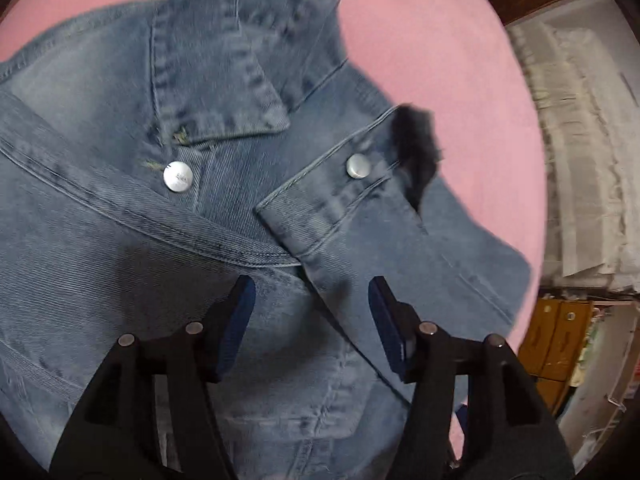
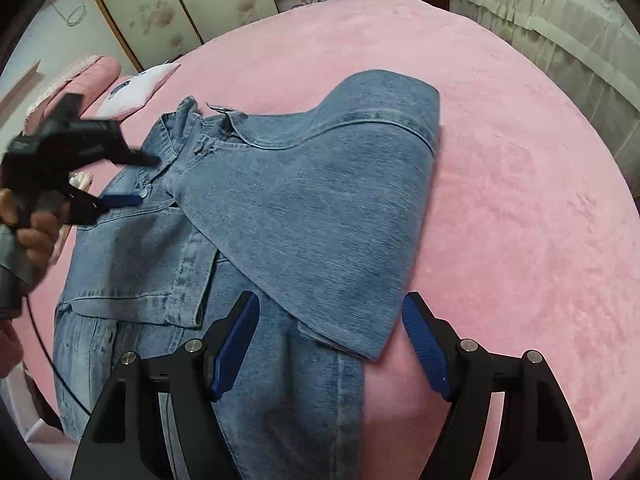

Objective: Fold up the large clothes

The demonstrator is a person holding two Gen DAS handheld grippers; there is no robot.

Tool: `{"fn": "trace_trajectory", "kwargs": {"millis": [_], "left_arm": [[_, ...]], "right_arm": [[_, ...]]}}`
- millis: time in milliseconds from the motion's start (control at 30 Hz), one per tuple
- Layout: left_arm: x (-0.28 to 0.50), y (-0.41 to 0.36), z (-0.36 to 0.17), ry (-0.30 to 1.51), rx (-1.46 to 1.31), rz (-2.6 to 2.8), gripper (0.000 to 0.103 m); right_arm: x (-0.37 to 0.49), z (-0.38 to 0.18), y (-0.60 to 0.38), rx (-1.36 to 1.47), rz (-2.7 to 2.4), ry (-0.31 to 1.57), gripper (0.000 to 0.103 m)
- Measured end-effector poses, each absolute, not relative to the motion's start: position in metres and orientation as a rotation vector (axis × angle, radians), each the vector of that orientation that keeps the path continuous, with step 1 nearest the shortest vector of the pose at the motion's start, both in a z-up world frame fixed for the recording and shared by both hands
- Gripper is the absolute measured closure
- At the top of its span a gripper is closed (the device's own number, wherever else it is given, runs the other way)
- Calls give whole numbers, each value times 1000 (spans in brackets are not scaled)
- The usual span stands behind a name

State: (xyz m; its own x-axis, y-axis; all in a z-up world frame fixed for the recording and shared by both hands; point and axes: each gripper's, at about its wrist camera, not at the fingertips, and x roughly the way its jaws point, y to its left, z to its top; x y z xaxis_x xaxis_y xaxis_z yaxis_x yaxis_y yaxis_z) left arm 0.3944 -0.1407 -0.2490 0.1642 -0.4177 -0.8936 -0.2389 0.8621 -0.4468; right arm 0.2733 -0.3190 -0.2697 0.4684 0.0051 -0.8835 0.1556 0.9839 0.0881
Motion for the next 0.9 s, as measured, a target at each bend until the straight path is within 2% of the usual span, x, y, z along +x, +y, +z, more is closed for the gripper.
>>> {"fn": "trace_trajectory", "kwargs": {"millis": [267,333,367,400,700,900], "left_arm": [[434,-184,-279,1375,-449,-56,49],[438,-197,-278,1360,-380,-4,69],[438,-200,-274,1332,-375,-12,86],[438,-203,-268,1303,-388,-31,89],[416,-185,-131,825,-595,-115,90],[377,-98,-57,651,-572,-3,90]], "right_arm": [[269,-279,-327,195,-70,1099,28],[271,-284,-325,177,-55,1118,28],[271,-287,-323,163,-46,1126,28],[271,-290,-321,149,-41,1129,28],[274,-303,-294,2,-4,1103,28],[280,-306,-278,-33,3,1070,28]]}}
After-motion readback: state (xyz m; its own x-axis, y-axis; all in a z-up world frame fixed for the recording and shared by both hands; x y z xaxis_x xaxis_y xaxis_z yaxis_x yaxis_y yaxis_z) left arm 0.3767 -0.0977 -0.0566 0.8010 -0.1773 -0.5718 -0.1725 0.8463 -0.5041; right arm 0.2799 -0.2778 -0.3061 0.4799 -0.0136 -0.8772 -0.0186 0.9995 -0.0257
